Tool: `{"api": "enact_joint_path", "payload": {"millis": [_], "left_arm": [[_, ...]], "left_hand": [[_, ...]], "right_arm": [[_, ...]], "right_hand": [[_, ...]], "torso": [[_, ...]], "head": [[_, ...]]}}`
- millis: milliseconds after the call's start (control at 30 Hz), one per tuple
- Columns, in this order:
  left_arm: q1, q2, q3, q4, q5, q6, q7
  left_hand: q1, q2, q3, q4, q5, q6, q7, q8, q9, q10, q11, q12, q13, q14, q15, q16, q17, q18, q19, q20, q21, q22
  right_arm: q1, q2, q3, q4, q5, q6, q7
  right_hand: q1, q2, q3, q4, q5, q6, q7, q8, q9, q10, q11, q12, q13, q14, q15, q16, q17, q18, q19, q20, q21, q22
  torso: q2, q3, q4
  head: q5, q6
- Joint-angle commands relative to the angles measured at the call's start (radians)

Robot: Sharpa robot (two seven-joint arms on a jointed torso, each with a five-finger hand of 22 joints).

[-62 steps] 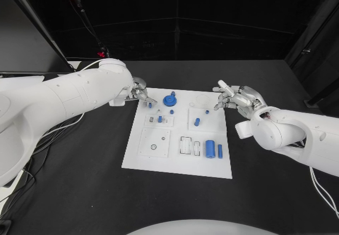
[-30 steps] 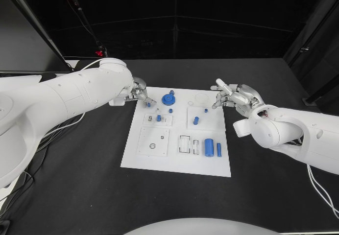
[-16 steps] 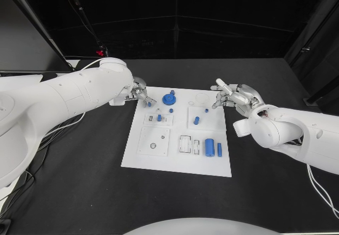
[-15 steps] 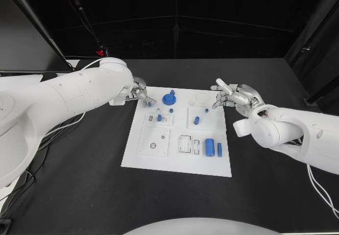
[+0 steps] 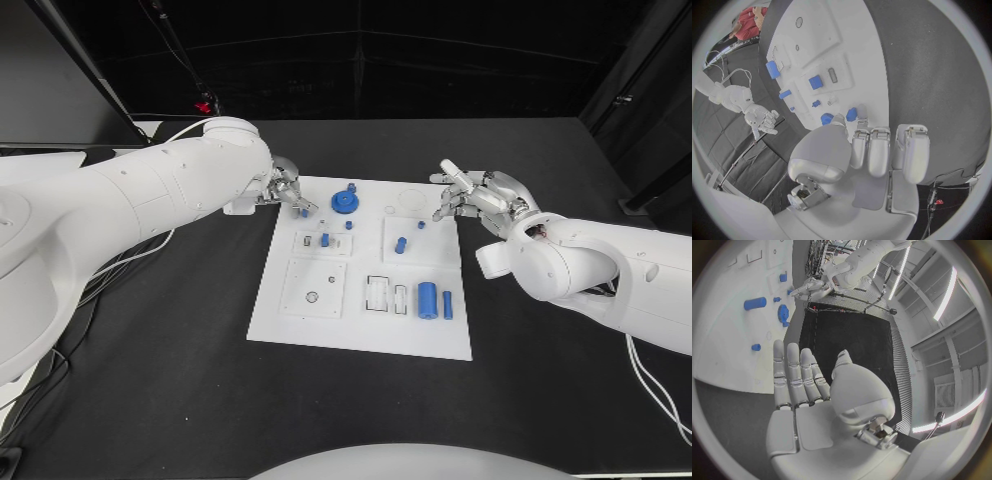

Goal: Assemble the parts on the task board

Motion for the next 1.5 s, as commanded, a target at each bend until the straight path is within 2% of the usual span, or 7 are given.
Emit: {"api": "enact_joint_path", "payload": {"millis": [33, 367, 867, 1133, 1267, 1500], "left_arm": [[0.001, 0.002, 0.001, 0.001, -0.003, 0.002, -0.001], [0.000, 0.004, 0.001, 0.002, -0.003, 0.001, -0.002], [-0.001, 0.005, 0.001, 0.000, -0.003, -0.003, -0.001], [-0.001, 0.008, 0.001, -0.002, -0.003, -0.015, 0.001], [-0.002, 0.011, 0.001, -0.004, -0.003, -0.021, -0.001], [-0.003, 0.011, 0.001, -0.006, -0.003, -0.018, -0.009]], "left_hand": [[0.037, 0.024, 0.007, 0.000, 0.009, 0.006, -0.002, -0.005, -0.001, 0.105, -0.006, -0.002, 0.253, 0.108, -0.004, 0.001, 0.263, -0.007, 0.104, 0.002, 0.003, 0.263], [0.108, 0.028, 0.039, 0.001, 0.044, 0.005, -0.005, -0.013, -0.007, 0.105, -0.008, -0.002, 0.253, 0.108, -0.007, 0.001, 0.263, -0.007, 0.104, 0.000, 0.003, 0.263], [0.112, 0.026, 0.043, 0.005, 0.057, 0.008, -0.002, -0.015, -0.009, 0.105, -0.007, -0.002, 0.253, 0.108, -0.006, 0.001, 0.263, -0.007, 0.104, -0.001, 0.003, 0.263], [0.062, 0.024, 0.011, 0.005, 0.030, 0.014, 0.001, -0.018, -0.012, 0.105, -0.003, -0.002, 0.253, 0.108, -0.003, 0.001, 0.263, -0.007, 0.104, 0.002, 0.003, 0.263], [0.032, 0.034, -0.005, 0.005, -0.008, 0.017, 0.002, -0.018, -0.012, 0.105, -0.003, -0.002, 0.253, 0.108, -0.001, 0.001, 0.263, -0.007, 0.104, 0.003, 0.003, 0.263], [0.029, 0.034, -0.006, 0.004, -0.011, 0.017, 0.002, -0.018, -0.012, 0.105, -0.003, -0.002, 0.253, 0.108, -0.001, 0.001, 0.263, -0.007, 0.104, 0.003, 0.003, 0.263]], "right_arm": [[0.002, 0.000, 0.001, 0.002, 0.001, 0.004, 0.009], [0.002, 0.001, 0.001, 0.002, 0.001, 0.004, 0.008], [0.002, 0.001, 0.001, 0.001, 0.001, 0.003, 0.007], [0.002, 0.002, 0.001, 0.000, 0.001, 0.004, 0.007], [0.002, 0.002, 0.001, -0.001, 0.001, 0.004, 0.008], [0.002, 0.003, 0.001, -0.001, 0.001, 0.004, 0.008]], "right_hand": [[0.007, 0.004, 0.001, 0.000, 0.007, -0.005, 0.030, 0.003, -0.002, -0.009, 0.001, 0.007, -0.002, -0.006, 0.003, 0.006, -0.002, 0.009, 0.003, 0.006, -0.006, -0.001], [0.007, 0.004, 0.001, 0.000, 0.007, -0.005, 0.030, 0.003, -0.002, -0.009, 0.001, 0.007, -0.002, -0.006, 0.003, 0.006, -0.002, 0.009, 0.003, 0.006, -0.006, -0.001], [0.007, 0.004, 0.001, 0.000, 0.007, -0.005, 0.030, 0.004, -0.002, -0.009, 0.001, 0.007, -0.002, -0.007, 0.003, 0.007, -0.002, 0.009, 0.003, 0.006, -0.007, -0.001], [0.007, 0.004, 0.001, 0.000, 0.007, -0.005, 0.030, 0.004, -0.002, -0.009, 0.001, 0.007, -0.002, -0.007, 0.003, 0.007, -0.002, 0.009, 0.003, 0.006, -0.007, -0.001], [0.007, 0.004, 0.001, 0.000, 0.007, -0.005, 0.030, 0.004, -0.002, -0.009, 0.001, 0.007, -0.002, -0.007, 0.003, 0.007, -0.002, 0.009, 0.003, 0.006, -0.007, -0.001], [0.007, 0.004, 0.001, 0.000, 0.007, -0.005, 0.030, 0.004, -0.002, -0.009, 0.001, 0.007, -0.002, -0.007, 0.003, 0.007, -0.002, 0.009, 0.003, 0.006, -0.007, -0.001]], "torso": [[0.000, 0.0000, 0.0004], [0.000, -0.0006, 0.0010], [-0.001, 0.0000, 0.0000], [0.000, -0.0002, 0.0007], [0.000, 0.0000, 0.0006], [-0.001, 0.0001, 0.0010]], "head": [[-0.001, -0.002], [-0.003, -0.004], [-0.007, -0.005], [-0.008, -0.007], [-0.007, -0.007], [-0.007, -0.009]]}}
